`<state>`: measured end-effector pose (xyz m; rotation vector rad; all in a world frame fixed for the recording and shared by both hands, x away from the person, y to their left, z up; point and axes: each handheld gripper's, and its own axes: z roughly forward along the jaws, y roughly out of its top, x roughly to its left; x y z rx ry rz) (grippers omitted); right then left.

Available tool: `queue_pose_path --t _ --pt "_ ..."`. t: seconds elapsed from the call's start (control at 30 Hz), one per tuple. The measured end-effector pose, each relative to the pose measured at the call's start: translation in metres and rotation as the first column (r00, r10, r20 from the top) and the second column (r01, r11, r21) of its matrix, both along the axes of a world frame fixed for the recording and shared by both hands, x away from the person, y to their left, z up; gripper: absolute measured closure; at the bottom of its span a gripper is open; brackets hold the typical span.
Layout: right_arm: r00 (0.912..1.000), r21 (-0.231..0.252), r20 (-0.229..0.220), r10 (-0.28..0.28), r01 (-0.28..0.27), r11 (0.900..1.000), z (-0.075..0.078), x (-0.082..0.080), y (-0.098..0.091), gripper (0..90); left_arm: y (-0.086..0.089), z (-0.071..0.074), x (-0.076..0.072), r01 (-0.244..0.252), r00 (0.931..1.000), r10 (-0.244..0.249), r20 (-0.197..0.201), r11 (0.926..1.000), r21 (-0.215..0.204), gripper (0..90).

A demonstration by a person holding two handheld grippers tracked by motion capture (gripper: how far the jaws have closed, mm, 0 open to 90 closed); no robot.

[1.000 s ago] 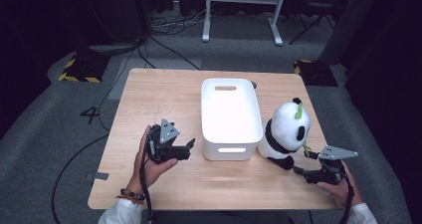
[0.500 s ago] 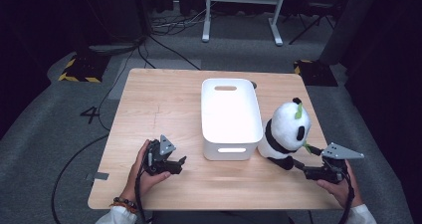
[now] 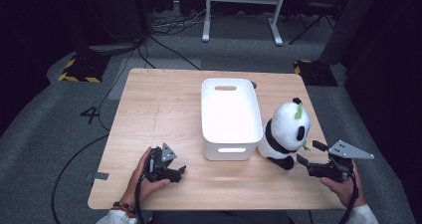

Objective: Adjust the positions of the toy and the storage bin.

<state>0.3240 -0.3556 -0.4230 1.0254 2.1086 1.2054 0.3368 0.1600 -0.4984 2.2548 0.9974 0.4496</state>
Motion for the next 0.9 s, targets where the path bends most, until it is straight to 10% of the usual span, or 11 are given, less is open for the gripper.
queue_pose_path --t 0.47,0.9 --pt "0.995 0.05 0.011 -0.099 0.099 0.9939 -0.004 0.013 0.029 9.9 0.009 -0.006 0.008 -0.003 0.9993 0.001 -0.038 0.9975 -0.071 10.8" --pt "0.9962 -0.041 0.022 -0.084 0.085 0.9955 -0.007 0.042 0.041 4.7 0.009 -0.006 0.009 0.0 0.9993 -0.002 -0.038 0.9976 -0.069 9.7"
